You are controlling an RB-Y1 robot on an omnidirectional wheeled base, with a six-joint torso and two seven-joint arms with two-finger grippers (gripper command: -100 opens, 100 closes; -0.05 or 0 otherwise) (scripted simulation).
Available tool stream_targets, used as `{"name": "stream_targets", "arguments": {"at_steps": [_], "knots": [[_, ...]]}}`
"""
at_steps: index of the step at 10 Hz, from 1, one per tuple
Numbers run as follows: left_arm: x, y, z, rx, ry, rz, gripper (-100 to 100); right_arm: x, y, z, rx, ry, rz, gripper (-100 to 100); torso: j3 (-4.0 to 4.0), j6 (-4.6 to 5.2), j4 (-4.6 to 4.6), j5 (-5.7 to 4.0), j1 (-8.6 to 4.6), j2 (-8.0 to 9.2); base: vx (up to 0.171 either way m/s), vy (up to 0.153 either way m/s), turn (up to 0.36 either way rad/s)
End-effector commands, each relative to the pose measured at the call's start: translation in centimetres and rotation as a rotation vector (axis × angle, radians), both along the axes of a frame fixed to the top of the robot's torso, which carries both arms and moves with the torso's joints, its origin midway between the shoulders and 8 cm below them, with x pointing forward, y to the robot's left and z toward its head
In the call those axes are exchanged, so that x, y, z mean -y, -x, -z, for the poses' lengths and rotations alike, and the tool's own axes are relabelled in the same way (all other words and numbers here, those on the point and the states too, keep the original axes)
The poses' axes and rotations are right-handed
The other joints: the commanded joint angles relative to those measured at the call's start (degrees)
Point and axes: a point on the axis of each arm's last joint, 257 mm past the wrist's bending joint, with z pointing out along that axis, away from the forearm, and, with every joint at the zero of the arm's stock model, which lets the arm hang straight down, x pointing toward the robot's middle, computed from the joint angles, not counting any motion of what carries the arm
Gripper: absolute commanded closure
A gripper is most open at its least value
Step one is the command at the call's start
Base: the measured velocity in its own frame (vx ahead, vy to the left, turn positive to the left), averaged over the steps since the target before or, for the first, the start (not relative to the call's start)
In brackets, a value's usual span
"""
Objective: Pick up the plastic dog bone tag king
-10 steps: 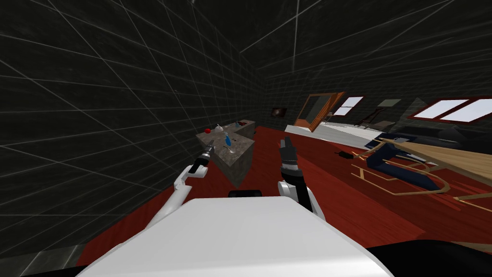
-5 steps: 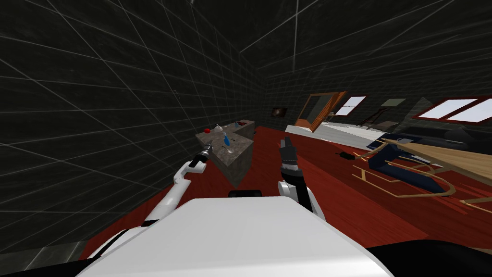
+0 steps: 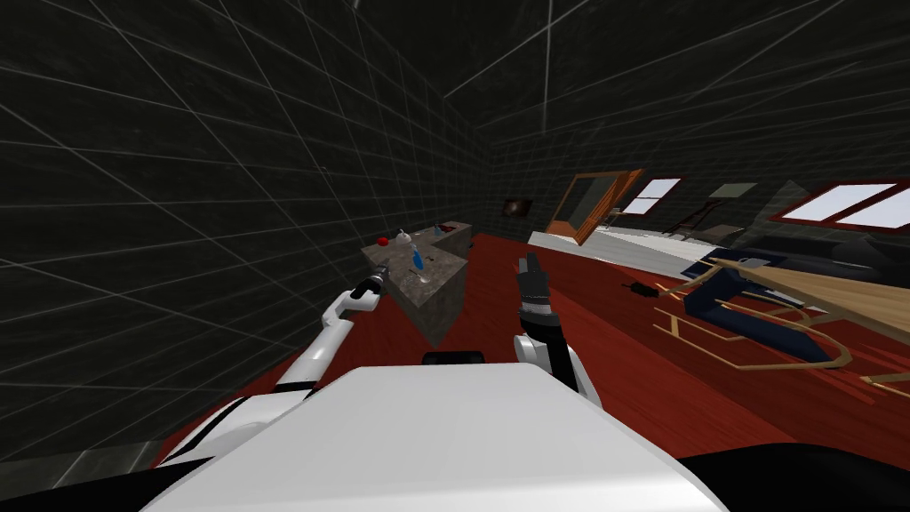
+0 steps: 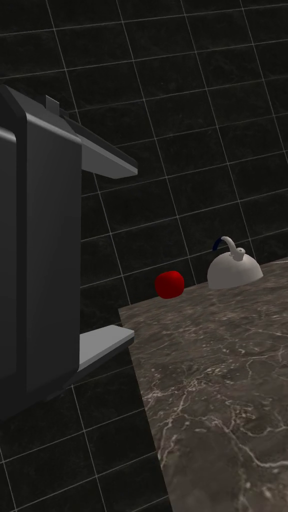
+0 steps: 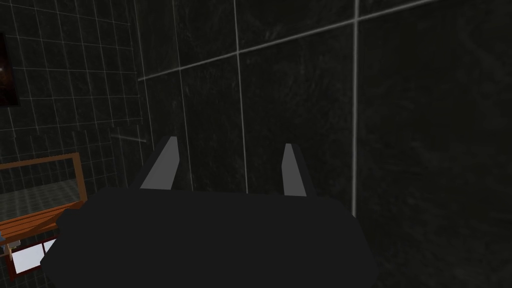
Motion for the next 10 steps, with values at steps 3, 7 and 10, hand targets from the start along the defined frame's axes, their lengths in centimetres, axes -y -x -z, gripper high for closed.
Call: {"name": "stream_targets", "arguments": {"at_steps": [3,7,10], "knots": [[-3.3,-0.7,1.5,-0.091,0.015,-0.079,-100,0.0,0.0,0.0,0.0,0.0,0.0,0,0.01,-0.01,0.01,0.01,0.05,0.01,0.004,-0.043,0.013],[-7.8,-1.7,1.5,-0.165,0.051,-0.183,-100,0.0,0.0,0.0,0.0,0.0,0.0,0,0.02,-0.01,0.0,0.03,0.14,0.03,0.003,-0.046,0.012],[-10.1,-1.6,2.1,-0.226,0.082,-0.251,-100,0.0,0.0,0.0,0.0,0.0,0.0,0,0.01,-0.01,0.0,0.04,0.15,0.02,0.008,-0.036,0.011]]}}
